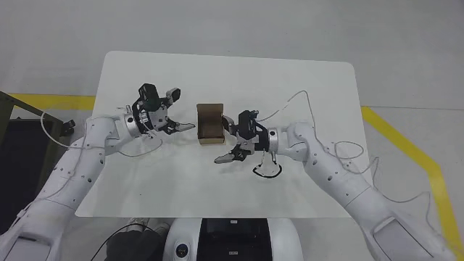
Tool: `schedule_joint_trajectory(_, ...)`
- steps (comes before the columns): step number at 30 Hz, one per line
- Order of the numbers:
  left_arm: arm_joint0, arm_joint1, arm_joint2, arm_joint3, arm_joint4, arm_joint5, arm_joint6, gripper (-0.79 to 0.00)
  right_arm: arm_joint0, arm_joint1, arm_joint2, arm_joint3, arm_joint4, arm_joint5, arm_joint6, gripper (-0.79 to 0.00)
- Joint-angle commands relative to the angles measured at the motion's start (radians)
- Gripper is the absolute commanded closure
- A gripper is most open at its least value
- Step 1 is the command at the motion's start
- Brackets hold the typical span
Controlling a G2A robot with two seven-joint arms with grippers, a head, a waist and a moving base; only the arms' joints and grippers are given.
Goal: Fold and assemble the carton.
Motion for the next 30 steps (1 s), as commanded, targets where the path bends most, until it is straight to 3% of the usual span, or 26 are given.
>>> schedule_joint_trajectory(1, -0.012, -0.007, 0.011, 0.014, -0.005, 0.023, -0.017, -0.785, 0.008, -0.005, -0.008, 0.010, -0.008, 0.000, -0.012, -0.785)
schedule_joint_trajectory(13, -0.064, -0.034, 0.043, 0.098, -0.037, 0.032, -0.055, -0.785, 0.040, -0.022, -0.041, 0.040, -0.040, 0.000, -0.067, -0.785)
schedule_joint_trajectory(30, -0.106, -0.061, 0.088, 0.108, 0.001, 0.043, -0.148, -0.785, 0.080, -0.056, -0.105, 0.100, -0.043, 0.000, -0.073, -0.785)
